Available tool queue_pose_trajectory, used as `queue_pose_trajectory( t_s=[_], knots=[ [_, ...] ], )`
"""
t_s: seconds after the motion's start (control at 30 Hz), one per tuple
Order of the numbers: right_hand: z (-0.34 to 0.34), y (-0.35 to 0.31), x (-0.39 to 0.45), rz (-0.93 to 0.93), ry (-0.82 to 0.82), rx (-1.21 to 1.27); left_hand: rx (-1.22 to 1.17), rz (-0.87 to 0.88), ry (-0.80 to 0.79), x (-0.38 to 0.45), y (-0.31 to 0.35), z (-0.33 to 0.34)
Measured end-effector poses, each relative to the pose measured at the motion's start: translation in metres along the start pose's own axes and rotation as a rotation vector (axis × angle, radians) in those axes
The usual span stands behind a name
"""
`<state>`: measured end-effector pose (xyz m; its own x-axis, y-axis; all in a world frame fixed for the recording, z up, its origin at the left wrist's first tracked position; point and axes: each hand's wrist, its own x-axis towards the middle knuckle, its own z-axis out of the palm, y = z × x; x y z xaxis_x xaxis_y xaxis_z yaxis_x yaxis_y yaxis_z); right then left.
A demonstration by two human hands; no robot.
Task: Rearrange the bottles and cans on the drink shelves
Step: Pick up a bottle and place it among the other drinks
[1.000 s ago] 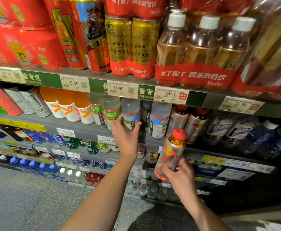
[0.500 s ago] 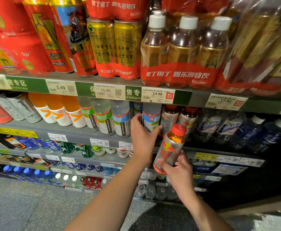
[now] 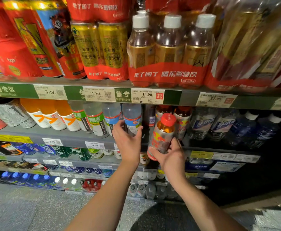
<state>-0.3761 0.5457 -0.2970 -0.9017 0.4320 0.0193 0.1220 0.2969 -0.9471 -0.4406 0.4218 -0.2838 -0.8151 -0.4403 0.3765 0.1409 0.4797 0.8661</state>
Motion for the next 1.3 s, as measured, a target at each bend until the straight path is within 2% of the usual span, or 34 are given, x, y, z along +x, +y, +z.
queue_pose_trajectory(
  t_s=[0.23, 0.37, 0.5, 0.6, 0.73, 0.83, 1.0, 1.13, 1.2, 1.3],
  knots=[
    [0.029, -0.03, 0.005, -0.193, 0.078, -0.039, -0.045, -0.054, -0.003, 0.008, -0.002, -0.008],
    [0.043, -0.037, 0.01, -0.193, 0.106, -0.039, -0.131, -0.007, -0.082, 0.01, -0.004, -0.02],
    [0.056, -0.034, 0.013, -0.122, 0.158, -0.032, -0.206, 0.026, -0.244, 0.007, -0.012, -0.028],
    [0.062, -0.033, 0.017, -0.054, 0.15, 0.003, -0.21, 0.049, -0.325, 0.005, -0.015, -0.029],
    [0.06, -0.04, 0.015, -0.079, 0.132, 0.055, -0.214, 0.041, -0.432, 0.009, -0.015, -0.029],
    [0.06, -0.037, 0.015, -0.076, 0.118, 0.04, -0.212, -0.018, -0.435, 0.013, -0.012, -0.024],
    [0.061, -0.03, 0.019, -0.181, 0.186, -0.202, -0.268, -0.089, -0.394, 0.01, -0.01, -0.008],
    [0.066, -0.03, 0.016, -0.232, 0.235, -0.221, -0.205, 0.0, -0.284, 0.005, -0.005, -0.003],
    [0.065, -0.024, 0.019, -0.162, 0.214, -0.184, -0.199, 0.06, -0.272, 0.001, -0.005, -0.001],
    [0.062, -0.005, 0.019, -0.188, 0.21, -0.225, -0.187, 0.02, -0.287, -0.001, -0.003, 0.001]
  ],
)
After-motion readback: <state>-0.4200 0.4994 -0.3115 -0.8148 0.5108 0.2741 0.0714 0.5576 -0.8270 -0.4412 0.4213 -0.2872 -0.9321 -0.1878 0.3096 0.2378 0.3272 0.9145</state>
